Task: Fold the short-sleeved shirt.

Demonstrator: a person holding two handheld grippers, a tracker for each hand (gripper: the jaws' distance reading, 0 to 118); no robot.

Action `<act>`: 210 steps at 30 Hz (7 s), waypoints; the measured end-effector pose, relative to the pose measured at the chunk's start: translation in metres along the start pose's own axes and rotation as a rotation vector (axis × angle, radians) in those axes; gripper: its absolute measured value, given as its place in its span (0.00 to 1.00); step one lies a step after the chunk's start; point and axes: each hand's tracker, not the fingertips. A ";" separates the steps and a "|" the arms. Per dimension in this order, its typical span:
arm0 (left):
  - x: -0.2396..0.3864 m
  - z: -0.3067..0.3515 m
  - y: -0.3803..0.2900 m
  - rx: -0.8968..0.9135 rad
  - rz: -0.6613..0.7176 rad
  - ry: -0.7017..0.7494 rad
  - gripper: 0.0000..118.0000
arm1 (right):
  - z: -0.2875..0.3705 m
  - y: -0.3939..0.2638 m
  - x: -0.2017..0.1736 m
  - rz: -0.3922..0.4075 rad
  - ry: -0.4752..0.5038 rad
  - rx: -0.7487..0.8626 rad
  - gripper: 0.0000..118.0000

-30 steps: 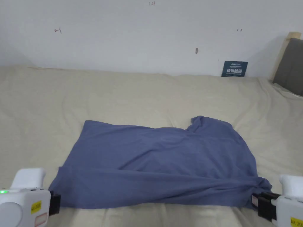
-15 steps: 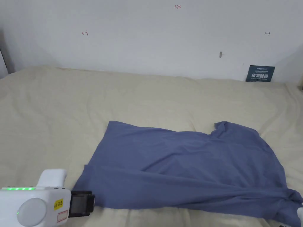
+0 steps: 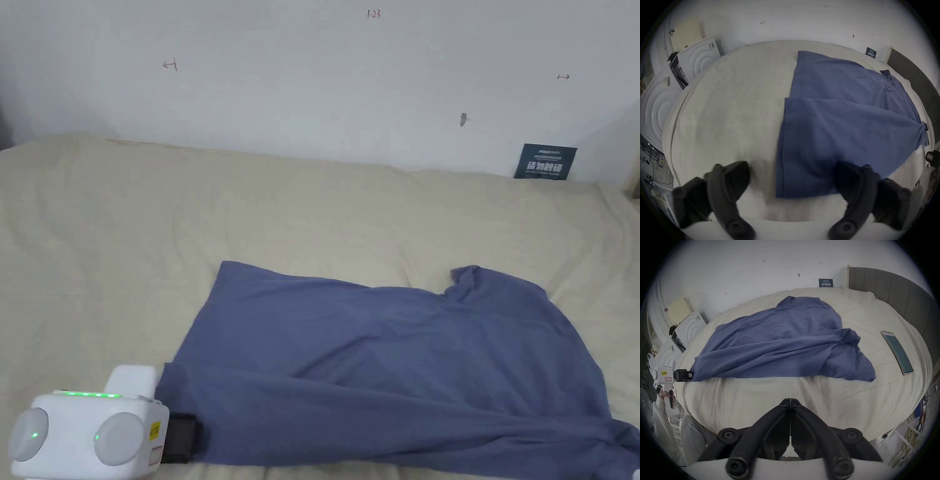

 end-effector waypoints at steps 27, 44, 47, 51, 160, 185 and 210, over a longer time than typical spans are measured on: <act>0.015 0.027 0.011 0.010 -0.003 -0.035 0.08 | -0.025 0.050 0.110 -0.153 -0.104 0.000 0.84; 0.016 0.047 0.012 0.002 -0.014 -0.048 0.08 | -0.018 0.054 0.076 -0.094 -0.104 0.012 0.05; 0.012 0.057 0.012 0.008 -0.006 -0.071 0.08 | 0.004 0.051 0.086 -0.129 -0.048 0.044 0.05; 0.011 0.073 0.003 0.014 -0.034 -0.079 0.08 | 0.029 0.047 0.090 -0.146 -0.051 0.072 0.05; 0.016 -0.114 0.219 -0.094 -0.048 -0.061 0.14 | -0.165 0.271 0.061 0.107 -0.147 -0.174 0.00; -0.001 0.050 0.154 0.089 -0.032 -0.149 0.02 | 0.017 0.229 0.070 0.063 -0.034 0.036 0.00; -0.008 0.101 -0.051 0.041 -0.013 -0.093 0.99 | 0.069 0.009 0.082 0.025 -0.057 -0.087 0.77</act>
